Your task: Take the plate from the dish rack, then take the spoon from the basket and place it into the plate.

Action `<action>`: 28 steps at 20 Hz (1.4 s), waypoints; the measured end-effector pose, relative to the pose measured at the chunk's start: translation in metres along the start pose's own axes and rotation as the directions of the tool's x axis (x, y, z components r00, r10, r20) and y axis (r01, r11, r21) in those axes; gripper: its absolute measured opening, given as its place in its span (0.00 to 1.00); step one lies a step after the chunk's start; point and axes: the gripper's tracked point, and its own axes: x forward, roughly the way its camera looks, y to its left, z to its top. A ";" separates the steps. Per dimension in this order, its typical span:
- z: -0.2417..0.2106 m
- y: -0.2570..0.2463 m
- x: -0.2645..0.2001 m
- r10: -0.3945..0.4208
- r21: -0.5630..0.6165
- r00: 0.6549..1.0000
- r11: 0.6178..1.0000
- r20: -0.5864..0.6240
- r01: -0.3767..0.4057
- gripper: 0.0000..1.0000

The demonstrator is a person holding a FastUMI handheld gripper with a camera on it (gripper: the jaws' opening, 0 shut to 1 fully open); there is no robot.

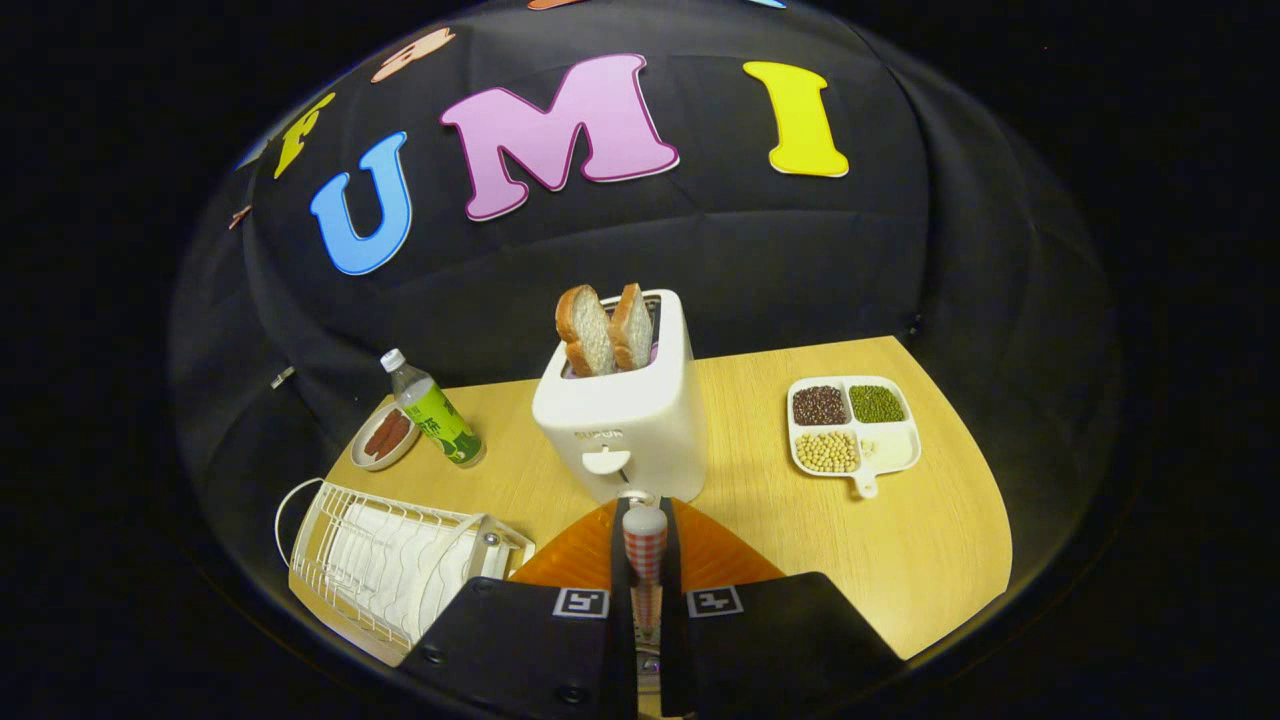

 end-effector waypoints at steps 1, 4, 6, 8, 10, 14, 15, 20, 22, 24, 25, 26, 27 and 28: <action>0.005 0.003 -0.008 0.009 0.007 1.000 1.000 0.007 -0.009 0.13; 0.017 0.011 -0.035 0.037 0.026 0.999 0.999 0.020 -0.037 0.13; 0.024 0.011 -0.054 0.036 0.018 0.999 0.999 0.033 -0.037 0.13; 0.030 0.012 -0.071 0.048 0.020 0.998 0.999 0.046 -0.049 0.13; 0.027 0.013 -0.086 0.059 0.027 0.998 0.998 0.034 -0.060 0.13; 0.000 0.025 -0.111 0.095 0.001 0.995 0.995 -0.007 -0.095 0.13; -0.013 0.031 -0.114 0.109 0.001 0.994 0.994 -0.030 -0.109 0.13; -0.091 0.052 -0.119 0.147 0.000 0.973 0.989 -0.178 -0.149 0.13; -0.121 0.058 -0.120 0.158 0.001 0.959 0.987 -0.237 -0.162 0.13; -0.150 0.062 -0.121 0.162 -0.009 0.943 0.985 -0.291 -0.172 0.13; -0.164 0.063 -0.122 0.163 -0.007 0.934 0.985 -0.317 -0.175 0.13; -0.175 0.062 -0.122 0.162 -0.003 0.927 0.985 -0.339 -0.174 0.13; -0.188 0.062 -0.121 0.161 0.000 0.918 0.985 -0.363 -0.173 0.13; -0.199 0.061 -0.121 0.160 0.006 0.908 0.985 -0.387 -0.171 0.14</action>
